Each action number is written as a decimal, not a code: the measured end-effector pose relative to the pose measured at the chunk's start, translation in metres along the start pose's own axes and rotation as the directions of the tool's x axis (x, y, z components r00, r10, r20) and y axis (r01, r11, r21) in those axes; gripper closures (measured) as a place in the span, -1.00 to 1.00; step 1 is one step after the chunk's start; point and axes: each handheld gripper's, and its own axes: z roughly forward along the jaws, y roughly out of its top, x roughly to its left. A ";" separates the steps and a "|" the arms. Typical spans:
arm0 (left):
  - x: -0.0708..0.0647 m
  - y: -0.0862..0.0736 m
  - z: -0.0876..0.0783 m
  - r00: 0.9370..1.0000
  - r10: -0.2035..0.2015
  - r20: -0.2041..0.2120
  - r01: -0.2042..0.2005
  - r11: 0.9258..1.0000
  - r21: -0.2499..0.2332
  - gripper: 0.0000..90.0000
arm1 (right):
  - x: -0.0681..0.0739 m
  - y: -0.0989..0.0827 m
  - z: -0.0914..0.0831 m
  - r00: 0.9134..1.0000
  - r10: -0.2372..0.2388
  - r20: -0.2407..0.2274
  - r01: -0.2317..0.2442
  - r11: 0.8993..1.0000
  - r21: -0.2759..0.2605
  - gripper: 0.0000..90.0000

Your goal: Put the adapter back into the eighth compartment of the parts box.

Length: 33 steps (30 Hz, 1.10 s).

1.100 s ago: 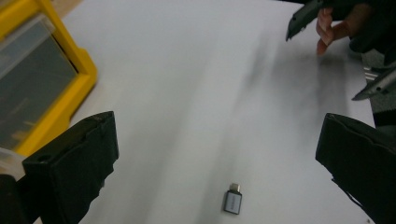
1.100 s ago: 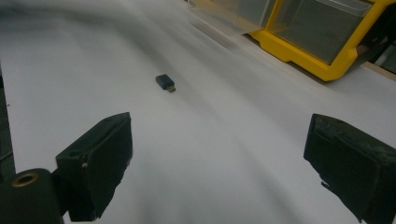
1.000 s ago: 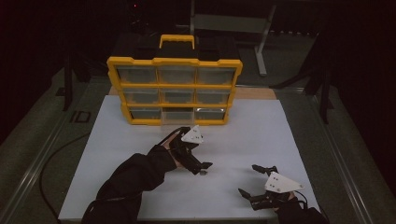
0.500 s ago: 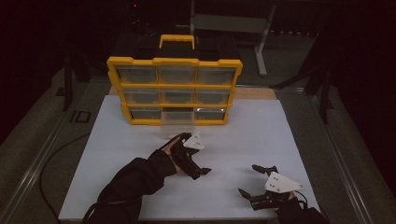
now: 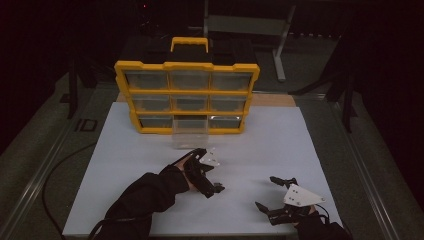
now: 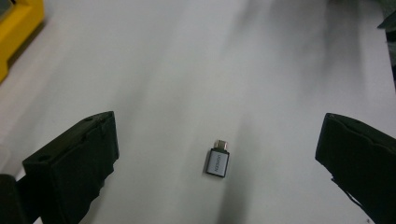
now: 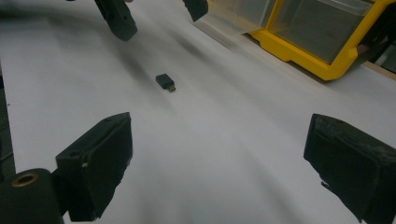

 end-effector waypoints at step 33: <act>-0.005 -0.018 0.026 0.999 0.049 0.021 -0.050 0.994 0.096 -0.55 | 0.000 0.000 0.000 1.000 -0.001 -0.002 0.001 1.000 0.001 -0.82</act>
